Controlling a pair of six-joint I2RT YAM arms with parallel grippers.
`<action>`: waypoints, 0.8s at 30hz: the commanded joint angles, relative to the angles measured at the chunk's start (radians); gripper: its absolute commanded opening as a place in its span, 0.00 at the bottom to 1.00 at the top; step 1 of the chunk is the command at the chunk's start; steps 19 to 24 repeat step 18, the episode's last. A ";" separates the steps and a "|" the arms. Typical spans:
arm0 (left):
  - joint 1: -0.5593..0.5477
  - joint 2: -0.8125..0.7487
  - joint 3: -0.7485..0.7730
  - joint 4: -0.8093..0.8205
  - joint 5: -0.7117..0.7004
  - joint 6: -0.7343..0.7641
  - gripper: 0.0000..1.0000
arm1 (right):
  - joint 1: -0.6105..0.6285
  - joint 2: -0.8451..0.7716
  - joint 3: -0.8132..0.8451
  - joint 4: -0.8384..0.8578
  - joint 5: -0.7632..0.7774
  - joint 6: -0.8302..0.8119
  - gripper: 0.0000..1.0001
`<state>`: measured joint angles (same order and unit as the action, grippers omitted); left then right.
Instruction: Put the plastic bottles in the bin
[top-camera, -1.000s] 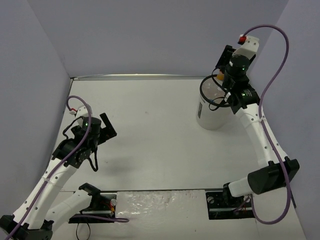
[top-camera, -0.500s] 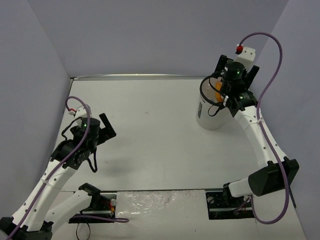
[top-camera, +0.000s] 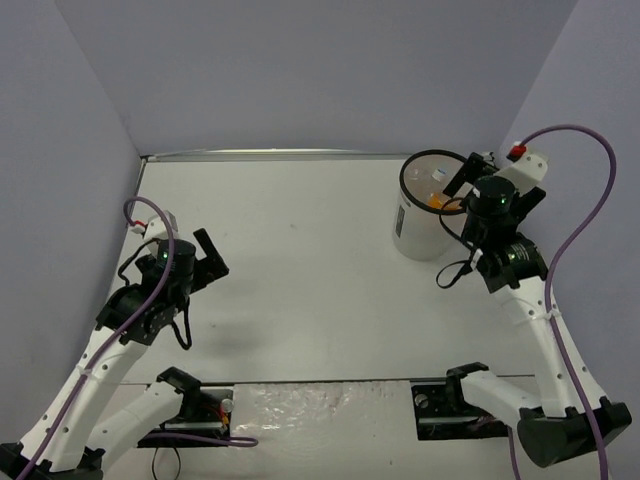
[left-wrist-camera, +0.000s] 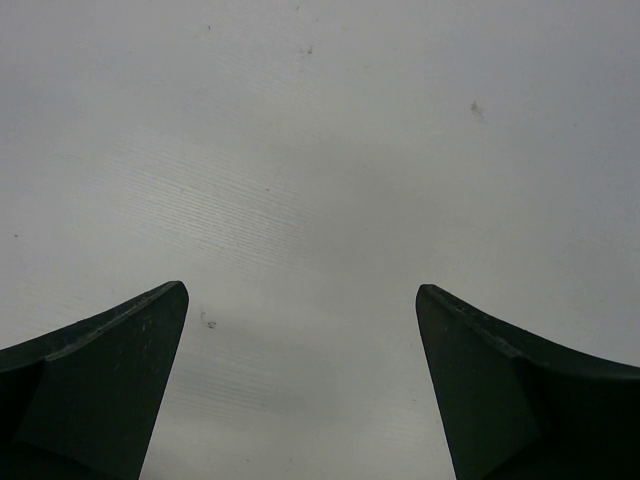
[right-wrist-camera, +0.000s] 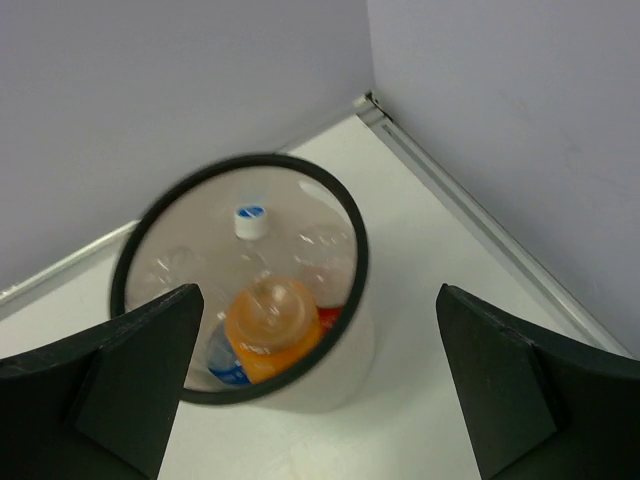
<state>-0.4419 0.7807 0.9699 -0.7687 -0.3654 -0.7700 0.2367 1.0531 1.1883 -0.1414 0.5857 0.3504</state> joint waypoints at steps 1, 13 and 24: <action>0.008 0.004 0.025 0.006 -0.029 0.015 0.97 | 0.001 -0.155 -0.181 -0.088 0.093 0.179 1.00; 0.008 0.036 0.031 -0.011 -0.058 0.015 0.97 | 0.000 -0.381 -0.427 -0.201 0.122 0.344 1.00; 0.009 0.062 0.039 -0.014 -0.065 0.018 0.97 | 0.001 -0.386 -0.451 -0.201 0.147 0.352 1.00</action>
